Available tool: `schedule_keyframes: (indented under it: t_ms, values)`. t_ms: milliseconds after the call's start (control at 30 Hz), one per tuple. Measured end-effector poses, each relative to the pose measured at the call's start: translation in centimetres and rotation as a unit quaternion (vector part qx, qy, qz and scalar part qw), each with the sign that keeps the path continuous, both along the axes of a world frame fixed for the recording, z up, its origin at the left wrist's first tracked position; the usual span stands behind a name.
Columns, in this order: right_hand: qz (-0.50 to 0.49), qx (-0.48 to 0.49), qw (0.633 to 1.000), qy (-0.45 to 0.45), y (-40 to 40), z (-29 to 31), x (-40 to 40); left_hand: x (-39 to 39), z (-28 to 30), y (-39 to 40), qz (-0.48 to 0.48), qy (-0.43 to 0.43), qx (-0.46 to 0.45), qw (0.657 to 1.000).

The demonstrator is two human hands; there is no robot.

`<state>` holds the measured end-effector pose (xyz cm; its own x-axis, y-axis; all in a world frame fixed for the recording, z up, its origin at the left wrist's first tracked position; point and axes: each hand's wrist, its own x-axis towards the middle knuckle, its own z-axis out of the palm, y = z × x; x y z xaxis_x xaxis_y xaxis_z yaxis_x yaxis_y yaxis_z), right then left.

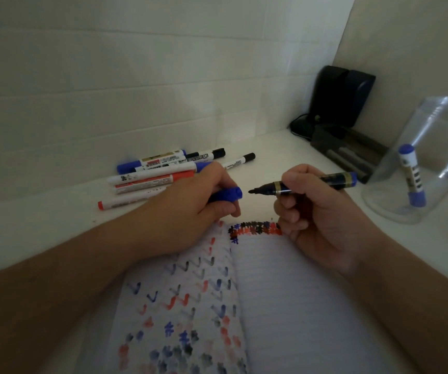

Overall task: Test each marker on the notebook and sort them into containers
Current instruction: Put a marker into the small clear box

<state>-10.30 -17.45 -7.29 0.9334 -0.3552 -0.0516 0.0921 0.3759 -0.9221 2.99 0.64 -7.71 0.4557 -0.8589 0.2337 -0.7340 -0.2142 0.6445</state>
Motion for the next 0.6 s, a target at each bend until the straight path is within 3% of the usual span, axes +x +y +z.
schedule_keyframes:
  t_ms: [233,500,600]
  values:
    - [-0.010,-0.010,1.000,0.003,0.03,0.10,-0.07,-0.26,0.12,-0.08,0.001,-0.019,-0.006,1.000]
    - [0.003,-0.172,0.985,-0.017,0.74,-0.41,-0.17,-0.39,-0.21,-0.32,0.005,-0.076,-0.024,0.997]
    - [0.028,-0.035,0.999,-0.011,0.64,0.17,-0.21,-0.45,-0.13,-0.15,0.015,-0.051,-0.066,0.996]
